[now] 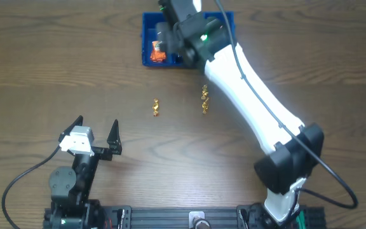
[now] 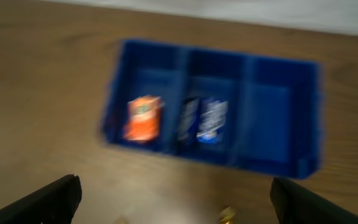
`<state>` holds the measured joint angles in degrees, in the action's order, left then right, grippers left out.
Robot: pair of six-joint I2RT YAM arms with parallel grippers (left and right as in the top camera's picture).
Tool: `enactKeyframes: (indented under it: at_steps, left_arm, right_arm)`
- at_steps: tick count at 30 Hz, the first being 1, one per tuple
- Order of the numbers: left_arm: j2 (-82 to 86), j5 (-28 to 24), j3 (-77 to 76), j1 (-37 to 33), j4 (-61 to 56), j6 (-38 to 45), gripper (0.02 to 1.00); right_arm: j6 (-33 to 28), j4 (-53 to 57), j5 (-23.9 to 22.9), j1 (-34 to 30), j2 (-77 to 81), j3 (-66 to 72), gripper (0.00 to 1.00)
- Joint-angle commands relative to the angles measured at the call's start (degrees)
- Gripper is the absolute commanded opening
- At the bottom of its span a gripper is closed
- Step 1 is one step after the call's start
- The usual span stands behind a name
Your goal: Sort Candies Into Trays
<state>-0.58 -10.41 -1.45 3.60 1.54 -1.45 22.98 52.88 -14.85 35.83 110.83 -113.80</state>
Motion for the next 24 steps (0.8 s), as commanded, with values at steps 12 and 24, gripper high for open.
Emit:
enactKeyframes:
  at_steps: [12, 24]
  left_arm:
    - [0.3, -1.1, 1.2, 0.2, 1.8, 0.2, 0.998]
    - [0.3, -1.1, 1.2, 0.2, 1.8, 0.2, 0.998]
  right_arm:
    - [16.8, 0.9, 7.6, 11.3, 17.8, 8.3, 0.993]
    - [25.0, 3.0, 7.4, 10.6, 21.4, 8.5, 0.969]
